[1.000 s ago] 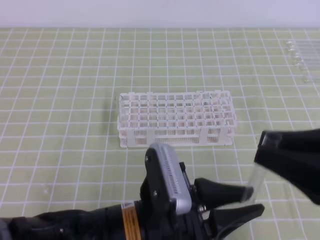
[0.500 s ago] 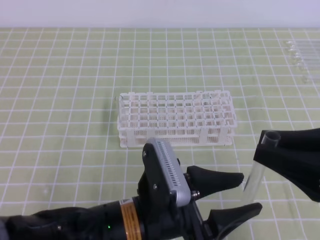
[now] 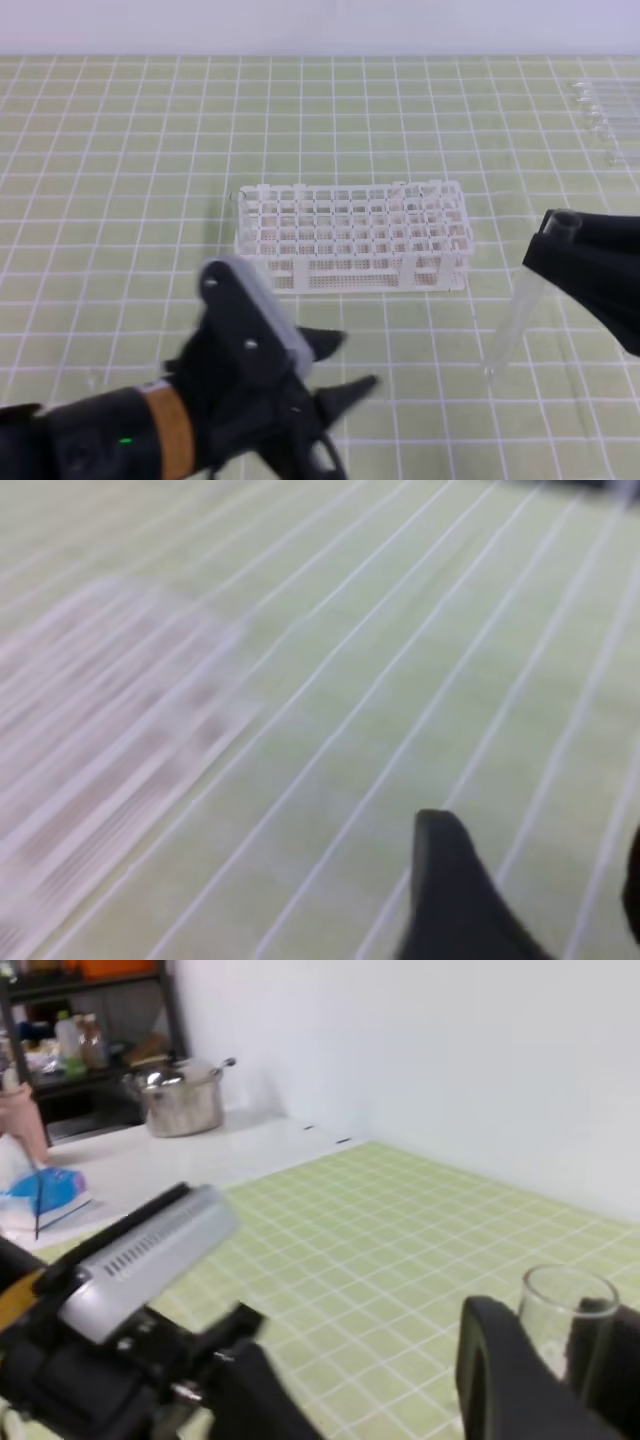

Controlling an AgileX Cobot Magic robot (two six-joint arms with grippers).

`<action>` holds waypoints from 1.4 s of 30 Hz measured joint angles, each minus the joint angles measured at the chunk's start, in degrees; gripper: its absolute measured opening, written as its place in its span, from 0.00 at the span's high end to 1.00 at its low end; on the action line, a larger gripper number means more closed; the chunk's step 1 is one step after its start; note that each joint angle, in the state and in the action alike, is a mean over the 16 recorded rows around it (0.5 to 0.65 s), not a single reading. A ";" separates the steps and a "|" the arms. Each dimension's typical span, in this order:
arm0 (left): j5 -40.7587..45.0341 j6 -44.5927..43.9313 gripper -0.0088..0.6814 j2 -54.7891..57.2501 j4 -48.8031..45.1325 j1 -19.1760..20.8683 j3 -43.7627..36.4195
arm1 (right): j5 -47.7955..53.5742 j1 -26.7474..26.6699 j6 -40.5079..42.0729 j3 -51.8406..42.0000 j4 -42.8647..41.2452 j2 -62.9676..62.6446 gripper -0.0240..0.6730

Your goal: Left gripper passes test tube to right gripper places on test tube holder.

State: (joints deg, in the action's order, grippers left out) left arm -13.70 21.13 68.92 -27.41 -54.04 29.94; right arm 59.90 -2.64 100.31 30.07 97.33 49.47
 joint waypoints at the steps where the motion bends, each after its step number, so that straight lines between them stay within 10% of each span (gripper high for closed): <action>1: 3.54 0.50 0.65 -1.93 0.04 0.06 -0.01 | -0.31 0.00 0.19 0.01 0.24 0.00 0.81; 14: 30.00 6.56 0.99 -30.37 3.60 0.09 -4.67 | -2.08 0.00 2.14 0.02 1.58 0.00 0.81; 42: 39.81 9.23 0.99 -55.09 8.06 0.08 -11.35 | -10.07 -0.02 2.17 0.02 1.87 0.05 0.81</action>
State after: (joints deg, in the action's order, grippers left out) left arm 26.11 30.36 13.83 -19.34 -53.97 18.59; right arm 49.83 -2.66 102.49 30.09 99.20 49.52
